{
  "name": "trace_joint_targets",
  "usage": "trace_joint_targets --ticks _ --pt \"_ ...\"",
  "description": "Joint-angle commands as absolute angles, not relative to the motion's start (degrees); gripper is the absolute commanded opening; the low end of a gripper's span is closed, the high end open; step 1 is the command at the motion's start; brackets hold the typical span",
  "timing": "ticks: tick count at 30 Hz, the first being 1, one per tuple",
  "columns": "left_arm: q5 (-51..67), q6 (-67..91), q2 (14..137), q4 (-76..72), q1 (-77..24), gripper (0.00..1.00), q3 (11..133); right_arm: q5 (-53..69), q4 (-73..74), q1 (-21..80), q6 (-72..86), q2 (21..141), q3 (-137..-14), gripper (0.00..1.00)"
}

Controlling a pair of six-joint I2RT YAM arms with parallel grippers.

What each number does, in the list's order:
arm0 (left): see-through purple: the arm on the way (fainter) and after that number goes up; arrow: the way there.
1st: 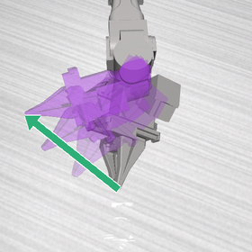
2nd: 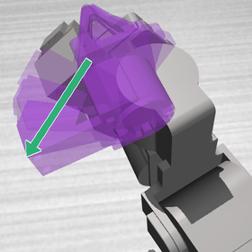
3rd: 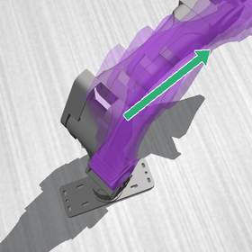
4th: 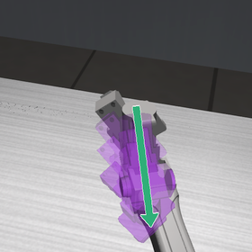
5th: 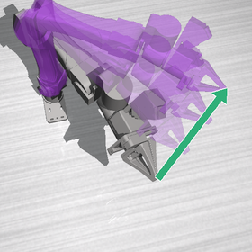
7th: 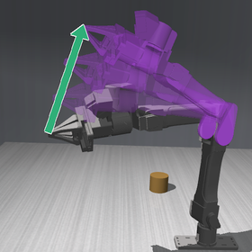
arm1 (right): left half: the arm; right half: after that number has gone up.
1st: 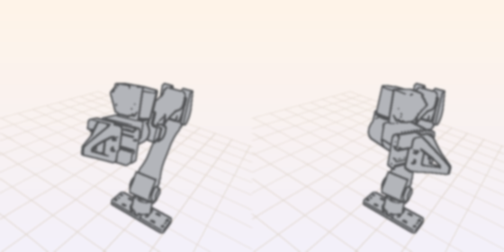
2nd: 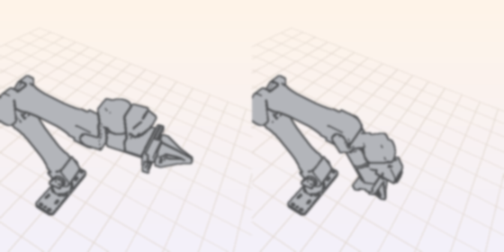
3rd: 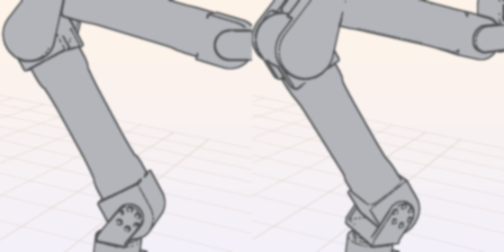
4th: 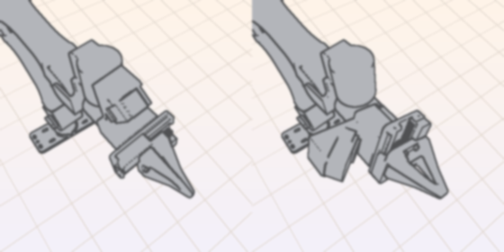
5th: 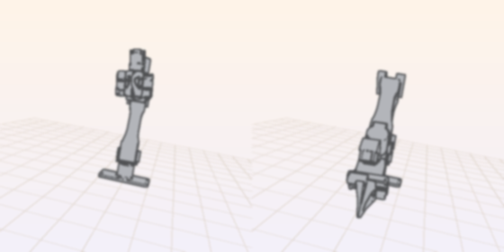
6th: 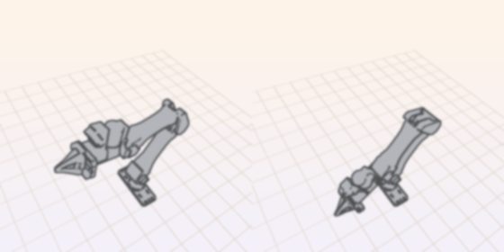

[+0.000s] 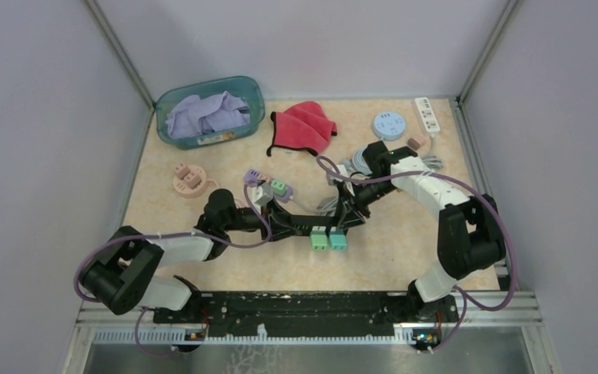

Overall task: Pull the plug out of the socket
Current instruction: Pick up the socket from the center of the board.

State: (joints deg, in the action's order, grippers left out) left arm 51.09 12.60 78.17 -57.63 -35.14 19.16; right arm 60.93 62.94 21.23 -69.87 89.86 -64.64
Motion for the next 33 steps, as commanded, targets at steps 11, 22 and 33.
trace_joint_targets --ticks 11,22,33 --pt "52.26 42.44 68.53 -59.52 -30.03 0.00 17.59 71.57 55.55 12.27 -49.40 85.31 -71.61 0.53" --pt "49.84 45.80 50.63 -37.38 -26.15 0.00 22.64 66.59 32.13 4.04 -45.78 75.74 -55.59 0.68" --pt "50.81 65.85 57.02 -62.27 -20.95 0.00 22.34 63.92 45.78 3.96 -77.87 76.41 -51.44 0.72"
